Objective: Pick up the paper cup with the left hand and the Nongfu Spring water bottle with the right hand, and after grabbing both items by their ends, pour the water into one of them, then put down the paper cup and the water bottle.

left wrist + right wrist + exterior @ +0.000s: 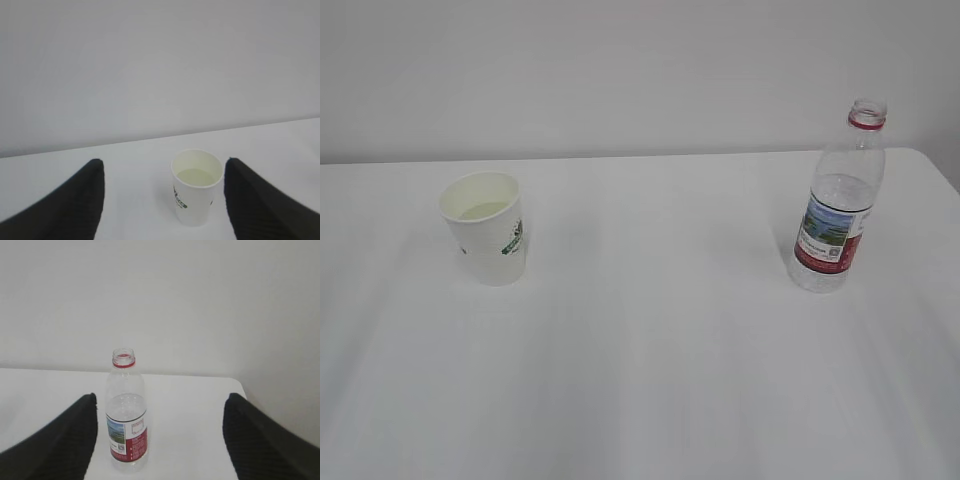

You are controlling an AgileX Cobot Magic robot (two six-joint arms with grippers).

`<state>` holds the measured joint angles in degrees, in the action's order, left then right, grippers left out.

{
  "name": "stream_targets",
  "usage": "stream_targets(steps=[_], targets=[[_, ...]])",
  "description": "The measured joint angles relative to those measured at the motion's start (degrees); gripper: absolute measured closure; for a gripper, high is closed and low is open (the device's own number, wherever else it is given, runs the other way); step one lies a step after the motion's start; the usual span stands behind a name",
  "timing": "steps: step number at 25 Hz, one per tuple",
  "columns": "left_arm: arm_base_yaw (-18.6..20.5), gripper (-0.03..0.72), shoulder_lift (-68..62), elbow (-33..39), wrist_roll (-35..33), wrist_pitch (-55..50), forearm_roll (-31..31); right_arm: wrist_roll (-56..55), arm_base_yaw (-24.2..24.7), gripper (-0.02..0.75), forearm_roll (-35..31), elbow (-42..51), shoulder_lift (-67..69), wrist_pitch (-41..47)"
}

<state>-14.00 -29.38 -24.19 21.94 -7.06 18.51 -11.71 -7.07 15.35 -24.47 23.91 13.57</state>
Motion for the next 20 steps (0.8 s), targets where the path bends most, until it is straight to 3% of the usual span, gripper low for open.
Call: stream_targets(steps=[15, 20], targets=[[0.0, 0.165, 18.06, 0.0, 0.0, -21.9, -5.14, -0.09, 0.0, 0.146, -0.42, -5.22, -13.7, 24.14], [0.0, 0.172, 20.59, -5.0, -2.99, -32.67, -5.96, -0.09, 0.0, 0.146, -0.71, -6.97, -17.5, 30.97]])
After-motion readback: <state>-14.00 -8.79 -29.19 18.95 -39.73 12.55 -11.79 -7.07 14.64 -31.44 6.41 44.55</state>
